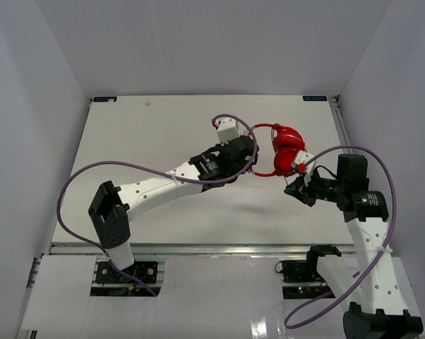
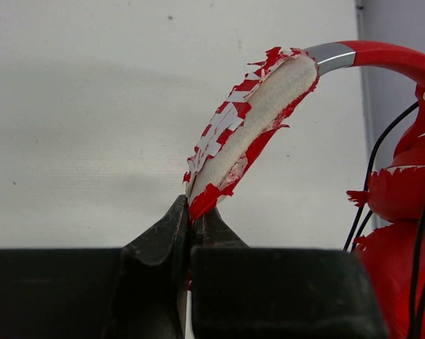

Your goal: Wrap the headphones

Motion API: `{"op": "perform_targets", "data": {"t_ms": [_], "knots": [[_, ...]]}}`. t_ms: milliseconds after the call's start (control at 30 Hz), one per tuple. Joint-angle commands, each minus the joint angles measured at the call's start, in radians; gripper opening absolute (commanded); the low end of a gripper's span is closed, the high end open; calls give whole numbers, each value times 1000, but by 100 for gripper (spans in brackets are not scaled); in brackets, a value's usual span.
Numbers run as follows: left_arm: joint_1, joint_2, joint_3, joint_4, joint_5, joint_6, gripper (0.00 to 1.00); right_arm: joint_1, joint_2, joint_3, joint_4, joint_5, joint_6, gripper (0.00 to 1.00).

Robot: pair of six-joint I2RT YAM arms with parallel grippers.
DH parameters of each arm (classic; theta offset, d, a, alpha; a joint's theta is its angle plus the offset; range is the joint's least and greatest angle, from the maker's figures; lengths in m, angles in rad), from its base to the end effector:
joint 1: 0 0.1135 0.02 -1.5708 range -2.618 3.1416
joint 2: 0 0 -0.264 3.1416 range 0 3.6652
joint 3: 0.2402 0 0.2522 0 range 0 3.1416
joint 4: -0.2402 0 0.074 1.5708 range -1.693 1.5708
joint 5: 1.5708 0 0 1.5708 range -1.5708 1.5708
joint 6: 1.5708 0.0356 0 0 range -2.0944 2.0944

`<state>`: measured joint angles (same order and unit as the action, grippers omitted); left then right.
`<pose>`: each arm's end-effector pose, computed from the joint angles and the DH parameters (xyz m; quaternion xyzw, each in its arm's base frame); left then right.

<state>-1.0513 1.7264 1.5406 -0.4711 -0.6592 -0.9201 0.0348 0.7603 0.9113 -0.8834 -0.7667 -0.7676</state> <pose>0.2143 -0.3309 0.3256 -0.0868 0.8566 -0.1876 0.4727 0.1350 0.0294 0.3250 -0.4710 0.7204 0.1837 0.4748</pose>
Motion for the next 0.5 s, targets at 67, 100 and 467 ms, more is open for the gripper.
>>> {"op": "perform_targets", "data": {"t_ms": [67,100,467], "knots": [[18,22,42,22,58,-68,0,7,-4,-103,169,56,122,8],[22,37,42,23,75,-70,0,7,16,-109,187,50,125,8],[96,331,182,26,319,-12,0,14,205,-202,377,156,141,8]]}}
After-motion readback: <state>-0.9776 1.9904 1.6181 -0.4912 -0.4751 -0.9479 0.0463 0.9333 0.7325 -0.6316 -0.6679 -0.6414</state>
